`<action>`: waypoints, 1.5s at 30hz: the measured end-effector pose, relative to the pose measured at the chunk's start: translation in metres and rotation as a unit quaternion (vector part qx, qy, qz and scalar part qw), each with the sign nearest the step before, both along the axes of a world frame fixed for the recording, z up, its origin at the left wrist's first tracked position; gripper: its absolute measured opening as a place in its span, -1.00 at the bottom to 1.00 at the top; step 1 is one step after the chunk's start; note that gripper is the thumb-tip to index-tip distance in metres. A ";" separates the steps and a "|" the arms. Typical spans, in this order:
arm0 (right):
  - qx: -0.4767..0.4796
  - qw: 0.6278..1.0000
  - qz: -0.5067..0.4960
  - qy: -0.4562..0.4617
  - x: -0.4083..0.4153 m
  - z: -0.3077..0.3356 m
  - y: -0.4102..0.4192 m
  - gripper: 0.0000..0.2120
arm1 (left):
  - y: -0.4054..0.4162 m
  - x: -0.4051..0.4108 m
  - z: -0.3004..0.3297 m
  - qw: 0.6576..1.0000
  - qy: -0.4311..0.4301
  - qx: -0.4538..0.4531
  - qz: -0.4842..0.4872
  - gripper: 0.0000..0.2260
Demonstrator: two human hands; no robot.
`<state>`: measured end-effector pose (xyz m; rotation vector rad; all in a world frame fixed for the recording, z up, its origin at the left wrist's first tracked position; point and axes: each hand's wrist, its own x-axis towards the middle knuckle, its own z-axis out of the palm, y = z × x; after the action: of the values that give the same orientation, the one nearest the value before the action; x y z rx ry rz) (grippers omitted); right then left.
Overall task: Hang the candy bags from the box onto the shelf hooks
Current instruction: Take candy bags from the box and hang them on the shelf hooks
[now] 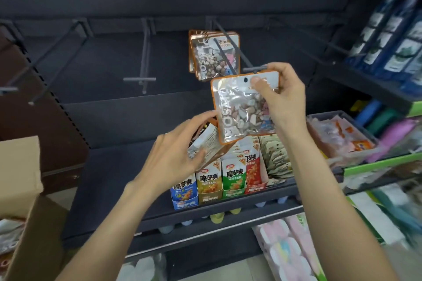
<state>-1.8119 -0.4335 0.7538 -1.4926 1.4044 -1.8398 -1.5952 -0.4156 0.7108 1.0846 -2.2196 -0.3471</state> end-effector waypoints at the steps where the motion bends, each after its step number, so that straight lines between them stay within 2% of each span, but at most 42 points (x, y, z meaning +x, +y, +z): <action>1: -0.001 1.000 0.002 0.010 0.001 0.002 -0.003 -0.78 | -0.002 0.001 0.001 1.000 0.006 0.002 0.006 -0.25; 5: -0.014 0.998 0.022 0.052 0.003 0.004 -0.004 -0.72 | -0.005 0.004 -0.002 1.000 0.013 0.006 0.020 -0.26; 9: -0.008 0.995 -0.016 0.095 0.005 -0.004 -0.006 -0.90 | -0.006 0.003 -0.006 1.000 0.022 0.009 0.016 -0.24; 11: 0.003 0.996 0.007 0.088 0.004 -0.009 -0.007 -0.94 | -0.011 0.002 -0.007 0.999 0.031 0.013 0.020 -0.23; 12: 0.016 0.994 0.033 0.100 0.002 -0.013 -0.008 -0.88 | -0.014 0.002 -0.008 0.999 0.037 0.016 0.024 -0.23; 14: 0.048 0.983 0.076 0.161 -0.006 -0.021 -0.009 -0.63 | -0.022 0.003 -0.010 0.997 0.054 0.026 0.038 -0.23; 16: 0.067 0.972 0.072 0.213 -0.012 -0.029 -0.017 -0.47 | -0.030 0.004 -0.014 0.995 0.066 0.035 0.061 -0.24; 20: 0.044 0.973 -0.024 0.226 -0.003 -0.030 -0.061 -0.51 | -0.038 0.012 -0.025 0.989 0.087 0.053 0.109 -0.27; 24: 0.068 0.974 -0.043 0.210 0.006 -0.037 -0.117 -0.48 | -0.040 0.020 -0.034 0.978 0.126 0.091 0.141 -0.30; 27: 0.117 0.925 -0.102 0.346 0.010 -0.040 -0.128 -0.54 | -0.040 0.018 -0.037 0.964 0.184 0.127 0.141 -0.30; 29: 0.154 0.901 -0.137 0.382 0.014 -0.036 -0.108 -0.60 | -0.038 0.013 -0.038 0.954 0.228 0.143 0.133 -0.30; 30: 0.168 0.907 -0.138 0.360 0.014 -0.038 -0.094 -0.61 | -0.036 0.010 -0.038 0.948 0.250 0.146 0.131 -0.30; 31: 0.173 0.929 -0.117 0.304 0.012 -0.043 -0.078 -0.63 | -0.034 0.007 -0.038 0.942 0.272 0.148 0.129 -0.31; 33: 0.167 0.977 -0.020 0.134 0.014 -0.059 -0.038 -0.68 | -0.031 -0.001 -0.037 0.929 0.318 0.148 0.122 -0.33; 34: 0.173 0.982 0.029 0.066 0.018 -0.067 -0.019 -0.72 | -0.029 -0.005 -0.036 0.922 0.340 0.148 0.115 -0.33; 36: 0.196 0.977 0.087 -0.013 0.028 -0.083 0.010 -0.79 | -0.026 -0.013 -0.036 0.911 0.373 0.148 0.097 -0.35; 39: 0.190 0.976 0.078 -0.071 0.033 -0.095 0.027 -0.81 | -0.020 -0.023 -0.035 0.905 0.388 0.155 0.076 -0.37; 42: 0.174 0.983 0.036 -0.043 0.022 -0.096 0.028 -0.93 | -0.018 -0.027 -0.037 0.903 0.388 0.169 0.077 -0.37; 45: 0.165 0.985 0.034 -0.035 0.013 -0.093 0.033 -0.84 | -0.018 -0.028 -0.039 0.895 0.394 0.189 0.088 -0.36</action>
<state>-1.7990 -0.4009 0.6608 -1.2806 1.5166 -1.5128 -1.6233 -0.4339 0.6715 1.0686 -1.3451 -0.9753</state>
